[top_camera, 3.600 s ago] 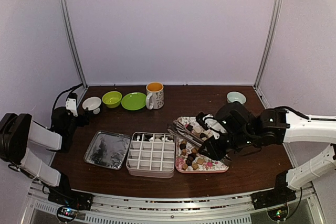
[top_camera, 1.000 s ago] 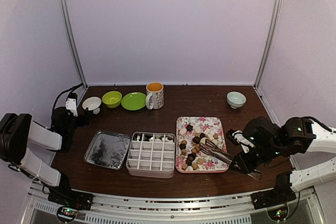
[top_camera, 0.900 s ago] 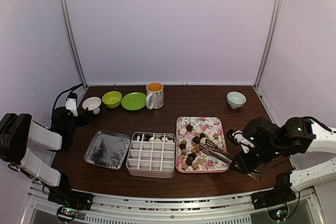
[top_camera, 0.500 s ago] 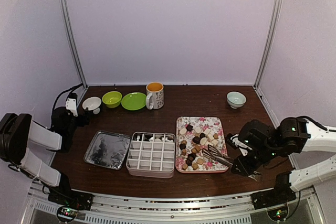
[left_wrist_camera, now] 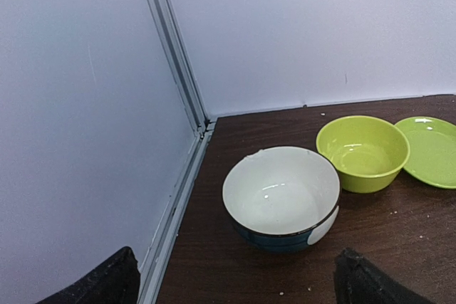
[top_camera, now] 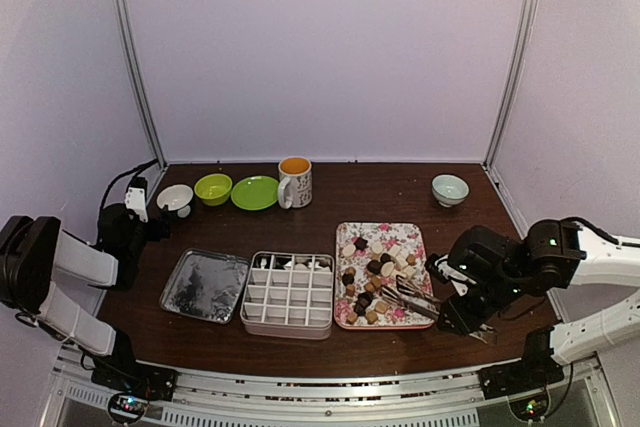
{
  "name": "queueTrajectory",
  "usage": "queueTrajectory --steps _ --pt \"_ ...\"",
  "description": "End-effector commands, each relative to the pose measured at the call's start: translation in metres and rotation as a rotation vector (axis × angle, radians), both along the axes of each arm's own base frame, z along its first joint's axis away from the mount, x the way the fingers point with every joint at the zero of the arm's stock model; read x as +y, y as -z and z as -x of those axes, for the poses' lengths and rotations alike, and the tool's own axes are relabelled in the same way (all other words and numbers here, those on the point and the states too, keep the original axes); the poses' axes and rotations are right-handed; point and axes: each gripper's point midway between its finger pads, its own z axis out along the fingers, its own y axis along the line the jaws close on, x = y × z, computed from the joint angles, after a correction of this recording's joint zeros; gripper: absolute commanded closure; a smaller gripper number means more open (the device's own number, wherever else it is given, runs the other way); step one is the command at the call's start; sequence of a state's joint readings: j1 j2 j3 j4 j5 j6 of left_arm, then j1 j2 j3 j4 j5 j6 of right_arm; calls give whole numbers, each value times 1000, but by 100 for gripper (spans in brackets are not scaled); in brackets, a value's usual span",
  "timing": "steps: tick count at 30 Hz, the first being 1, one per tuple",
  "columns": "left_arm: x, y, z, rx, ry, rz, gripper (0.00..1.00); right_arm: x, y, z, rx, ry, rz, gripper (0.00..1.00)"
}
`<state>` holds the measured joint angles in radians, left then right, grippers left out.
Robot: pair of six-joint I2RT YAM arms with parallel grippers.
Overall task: Pack the chocolate
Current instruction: Pick up the fake chocolate from the plate.
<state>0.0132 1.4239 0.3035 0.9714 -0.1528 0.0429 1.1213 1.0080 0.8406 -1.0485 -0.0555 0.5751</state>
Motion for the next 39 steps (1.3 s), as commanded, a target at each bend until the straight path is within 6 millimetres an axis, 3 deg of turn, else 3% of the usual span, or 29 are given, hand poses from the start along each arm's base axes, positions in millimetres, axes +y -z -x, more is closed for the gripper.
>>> queueTrajectory --steps 1,16,30,39 --pt "3 -21 -6 -74 -8 5 2 16 -10 -8 -27 3 -47 62" --pt "3 -21 -6 -75 -9 5 2 13 -2 -21 -35 86 -13 60" --pt "3 -21 -6 -74 -10 5 2 8 17 -21 8 130 45 63" --pt "3 -21 -6 -74 -10 5 2 11 18 -23 14 160 30 64"
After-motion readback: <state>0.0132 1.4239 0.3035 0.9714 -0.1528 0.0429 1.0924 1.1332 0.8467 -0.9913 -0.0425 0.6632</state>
